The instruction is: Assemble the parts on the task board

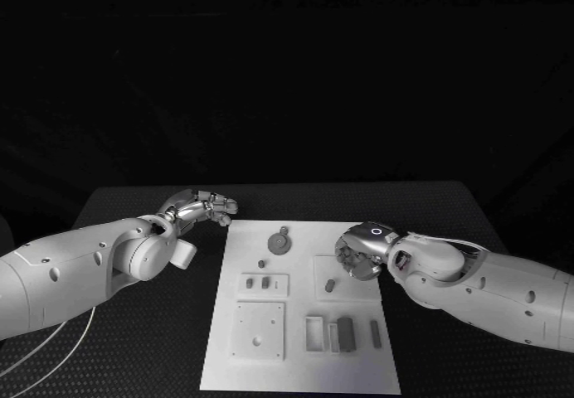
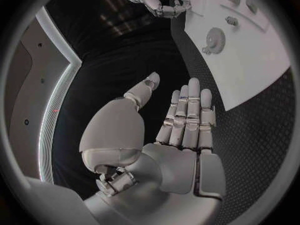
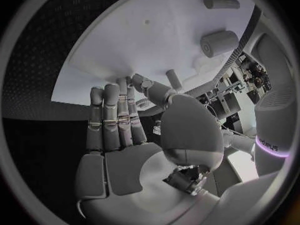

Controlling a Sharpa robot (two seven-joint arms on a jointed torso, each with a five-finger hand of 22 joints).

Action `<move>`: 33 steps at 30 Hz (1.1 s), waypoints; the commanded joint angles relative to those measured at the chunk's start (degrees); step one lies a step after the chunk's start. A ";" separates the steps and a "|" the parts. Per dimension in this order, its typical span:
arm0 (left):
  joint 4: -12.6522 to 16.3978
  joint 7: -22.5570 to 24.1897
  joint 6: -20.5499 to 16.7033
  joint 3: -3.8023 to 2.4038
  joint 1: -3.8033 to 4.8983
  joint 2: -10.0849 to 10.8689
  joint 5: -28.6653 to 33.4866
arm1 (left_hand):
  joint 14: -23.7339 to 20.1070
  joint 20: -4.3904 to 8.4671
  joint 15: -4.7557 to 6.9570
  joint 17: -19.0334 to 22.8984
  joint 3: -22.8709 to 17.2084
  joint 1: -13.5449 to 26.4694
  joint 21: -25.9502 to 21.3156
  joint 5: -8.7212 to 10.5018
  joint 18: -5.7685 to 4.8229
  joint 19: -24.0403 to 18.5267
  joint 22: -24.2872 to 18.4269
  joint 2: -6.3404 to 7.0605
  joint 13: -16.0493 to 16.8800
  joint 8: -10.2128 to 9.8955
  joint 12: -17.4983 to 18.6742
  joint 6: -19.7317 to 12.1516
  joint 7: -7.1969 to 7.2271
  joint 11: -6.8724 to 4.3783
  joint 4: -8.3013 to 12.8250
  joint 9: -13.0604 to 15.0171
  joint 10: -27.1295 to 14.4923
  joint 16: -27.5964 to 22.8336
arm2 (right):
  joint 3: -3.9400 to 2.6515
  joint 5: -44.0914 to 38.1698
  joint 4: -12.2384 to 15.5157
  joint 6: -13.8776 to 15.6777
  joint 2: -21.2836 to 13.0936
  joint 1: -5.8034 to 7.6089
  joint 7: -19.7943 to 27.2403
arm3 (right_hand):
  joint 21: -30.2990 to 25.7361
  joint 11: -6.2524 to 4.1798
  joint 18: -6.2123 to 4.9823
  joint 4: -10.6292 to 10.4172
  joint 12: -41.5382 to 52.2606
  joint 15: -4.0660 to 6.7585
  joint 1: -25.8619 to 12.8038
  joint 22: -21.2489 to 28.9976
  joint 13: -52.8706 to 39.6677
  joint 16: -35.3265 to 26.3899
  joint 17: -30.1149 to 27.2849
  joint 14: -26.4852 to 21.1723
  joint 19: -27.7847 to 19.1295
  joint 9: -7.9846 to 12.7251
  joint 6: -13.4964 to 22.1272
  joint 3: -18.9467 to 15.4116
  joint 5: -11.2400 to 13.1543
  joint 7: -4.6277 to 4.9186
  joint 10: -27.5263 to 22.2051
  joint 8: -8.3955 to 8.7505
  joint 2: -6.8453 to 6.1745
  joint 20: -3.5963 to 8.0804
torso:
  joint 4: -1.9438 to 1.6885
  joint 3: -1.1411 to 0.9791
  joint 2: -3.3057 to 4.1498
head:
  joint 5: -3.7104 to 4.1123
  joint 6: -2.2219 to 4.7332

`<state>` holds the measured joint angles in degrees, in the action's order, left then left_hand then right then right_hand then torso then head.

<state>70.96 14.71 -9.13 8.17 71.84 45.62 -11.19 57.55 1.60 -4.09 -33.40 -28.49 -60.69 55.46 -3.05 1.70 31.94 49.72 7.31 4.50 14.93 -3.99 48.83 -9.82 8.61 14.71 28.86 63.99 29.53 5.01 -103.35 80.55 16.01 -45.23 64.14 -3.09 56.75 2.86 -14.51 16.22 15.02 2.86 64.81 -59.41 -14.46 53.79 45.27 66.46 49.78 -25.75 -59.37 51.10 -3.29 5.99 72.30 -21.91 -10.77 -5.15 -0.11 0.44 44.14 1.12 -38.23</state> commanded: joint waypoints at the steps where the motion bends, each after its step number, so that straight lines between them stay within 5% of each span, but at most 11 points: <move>1: 0.16 0.23 0.78 -0.05 0.03 -0.03 0.38 | 0.62 -0.05 0.01 -0.09 0.34 0.04 -0.22 0.08 0.83 0.27 -0.07 -0.50 -0.06 0.19 -0.14 -0.12 -0.37 0.31 0.07 -0.06 -0.07 -0.21 | 0.63 -3.70 0.28 -0.83 0.25 -0.63 -1.28 | 0.00 0.21 -0.49 -0.12 -0.76 0.14 0.98 0.28 -0.13 -1.03 -0.40 0.23 0.92 -0.11 -0.63 0.94 -0.26 -0.12 0.17 -0.05 0.29 0.24 | 0.01 -0.01 0.01 | 0.05 -0.05; 11: 0.22 0.23 0.74 -0.05 0.03 0.00 0.38 | 0.77 -0.02 0.06 -0.16 0.32 -0.05 -0.20 0.06 0.85 0.37 -0.05 -0.53 -0.08 0.21 -0.14 -0.12 -0.44 0.35 0.13 -0.08 -0.05 -0.21 | 0.86 -4.51 0.87 1.43 0.23 -0.65 -1.43 | 0.40 -0.15 -0.49 -0.01 -1.52 0.52 1.85 0.35 -0.84 -2.10 -0.71 2.13 2.58 -0.69 -1.68 2.23 -2.43 -0.59 1.58 -0.27 -0.60 0.96 | 0.04 -0.06 0.01 | 0.24 -0.05; 25: -0.05 0.35 0.85 -0.05 -0.05 -0.12 0.38 | 0.87 0.00 0.09 -0.23 0.35 -0.04 -0.18 0.06 0.85 0.44 -0.04 -0.56 -0.11 0.21 -0.13 -0.16 -0.48 0.36 0.14 -0.11 -0.05 -0.23 | 0.82 -4.43 1.52 4.79 -0.10 -0.66 -1.12 | 1.08 -0.59 -0.49 -0.34 -1.79 0.96 1.83 0.10 -1.35 -2.07 -0.31 3.37 3.64 -1.12 -2.45 2.64 -2.18 -0.88 2.87 -0.41 -1.35 1.52 | -0.06 -0.02 0.01 | 0.00 -0.04; 33: -0.31 0.38 0.84 -0.05 -0.07 -0.10 0.38 | 0.90 0.01 0.10 -0.26 0.40 0.02 -0.19 0.07 0.85 0.47 -0.04 -0.55 -0.13 0.20 -0.11 -0.21 -0.51 0.38 0.13 -0.13 -0.06 -0.26 | 0.15 -3.94 2.41 5.11 -1.01 -0.63 -0.81 | 1.24 -0.72 -0.49 -0.48 -1.89 1.09 1.73 0.04 -1.51 -2.06 -0.17 3.72 3.93 -1.27 -2.69 2.79 -2.23 -0.97 3.26 -0.45 -1.65 1.69 | 0.02 0.00 0.00 | -0.10 0.02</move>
<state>70.63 14.64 -9.08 8.17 71.76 45.60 -11.16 58.14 1.60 -3.89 -33.58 -28.33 -60.69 55.46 -3.05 2.15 31.94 49.72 7.31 4.45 14.93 -3.99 48.62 -10.03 8.60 14.87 28.82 63.99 29.53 5.25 -107.13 82.43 20.41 -46.25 63.55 -5.06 57.72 2.14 -13.82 15.82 13.02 3.88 66.47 -59.26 -15.86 51.86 45.03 69.73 53.18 -26.89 -61.65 53.56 -5.59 4.94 75.05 -22.11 -11.84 -3.50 -0.15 0.41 44.15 1.03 -38.27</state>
